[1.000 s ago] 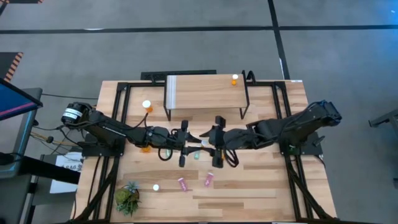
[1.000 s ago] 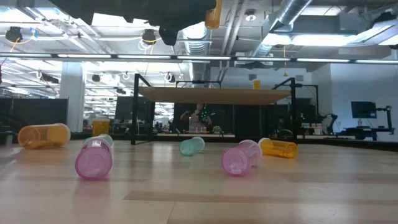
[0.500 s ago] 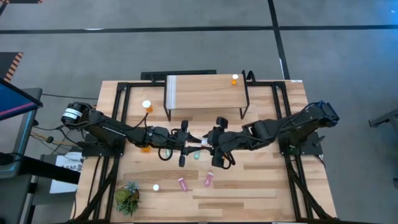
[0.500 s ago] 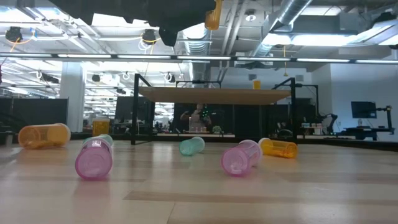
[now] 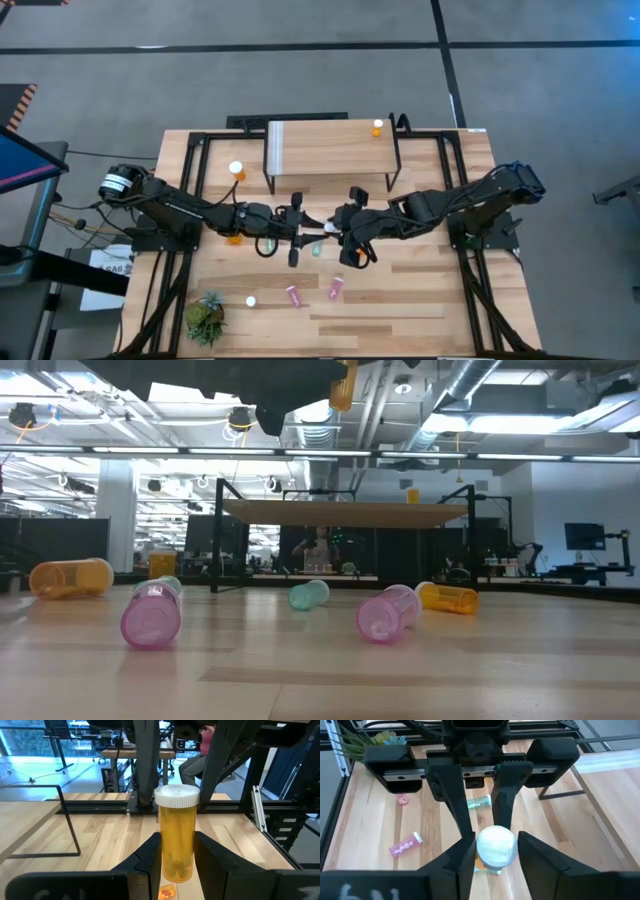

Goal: Pick and place medicine bottles onto shelf by color
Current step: Put the bottom small orange pill bottle on the shelf aligned with the other small orange pill bottle

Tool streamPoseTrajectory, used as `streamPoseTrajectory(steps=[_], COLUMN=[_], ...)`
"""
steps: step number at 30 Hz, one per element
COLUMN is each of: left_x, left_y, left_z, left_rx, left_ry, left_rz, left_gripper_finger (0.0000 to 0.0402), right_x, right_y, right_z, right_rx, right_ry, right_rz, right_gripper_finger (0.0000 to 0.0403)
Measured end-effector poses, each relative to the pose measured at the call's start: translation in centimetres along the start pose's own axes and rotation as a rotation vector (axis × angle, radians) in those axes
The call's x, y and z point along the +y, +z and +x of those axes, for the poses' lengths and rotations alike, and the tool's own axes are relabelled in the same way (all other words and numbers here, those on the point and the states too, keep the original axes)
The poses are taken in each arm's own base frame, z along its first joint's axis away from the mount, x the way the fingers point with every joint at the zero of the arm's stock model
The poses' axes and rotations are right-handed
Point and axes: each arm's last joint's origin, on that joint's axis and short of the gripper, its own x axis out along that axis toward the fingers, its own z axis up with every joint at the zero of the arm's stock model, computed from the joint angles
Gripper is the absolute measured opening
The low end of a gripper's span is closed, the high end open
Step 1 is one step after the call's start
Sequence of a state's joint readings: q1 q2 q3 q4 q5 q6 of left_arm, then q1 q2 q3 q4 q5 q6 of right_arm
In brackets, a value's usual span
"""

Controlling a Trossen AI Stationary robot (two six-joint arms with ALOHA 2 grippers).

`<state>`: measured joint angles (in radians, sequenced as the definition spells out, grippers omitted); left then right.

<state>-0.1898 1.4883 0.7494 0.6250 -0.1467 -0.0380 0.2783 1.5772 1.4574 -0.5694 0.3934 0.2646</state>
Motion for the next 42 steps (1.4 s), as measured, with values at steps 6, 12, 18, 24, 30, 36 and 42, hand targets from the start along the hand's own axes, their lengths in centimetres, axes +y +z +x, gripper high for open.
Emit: streamPoseTrajectory(steps=[6, 12, 18, 24, 30, 36, 42], left_x=[0.0, 0.0, 0.0, 0.1, 0.3, 0.7, 1.1], left_y=[0.0, 0.0, -0.1, -0.3, -0.8, -0.3, 0.9], left_z=[0.0, 0.0, 0.0, -0.1, -0.2, -1.1, -3.2], left_rx=[0.002, 0.002, 0.01, 0.038, 0.092, 0.129, 0.184], left_ry=[0.0, 0.0, -0.002, 0.041, 0.078, 0.166, 0.232], left_rz=[-0.001, -0.002, -0.012, -0.016, -0.006, 0.004, -0.011], left_gripper_finger=[0.0084, 0.0084, 0.0103, 0.0157, 0.0206, 0.023, 0.0233], right_x=[0.0, 0.0, 0.0, -0.1, -0.5, -1.6, -3.9], right_y=[-0.1, -0.1, -0.1, -0.1, -0.2, -0.3, -0.2], right_z=[0.0, 0.0, 0.0, 0.0, 0.2, 0.5, 0.5], right_rx=[0.006, 0.007, 0.008, 0.01, 0.033, 0.064, 0.126], right_ry=[0.002, 0.002, 0.003, -0.002, -0.02, -0.054, -0.117], right_rz=[-0.006, -0.009, -0.011, -0.014, -0.016, -0.003, 0.009], right_gripper_finger=[0.0128, 0.0122, 0.0127, 0.0124, 0.0124, 0.0124, 0.0124])
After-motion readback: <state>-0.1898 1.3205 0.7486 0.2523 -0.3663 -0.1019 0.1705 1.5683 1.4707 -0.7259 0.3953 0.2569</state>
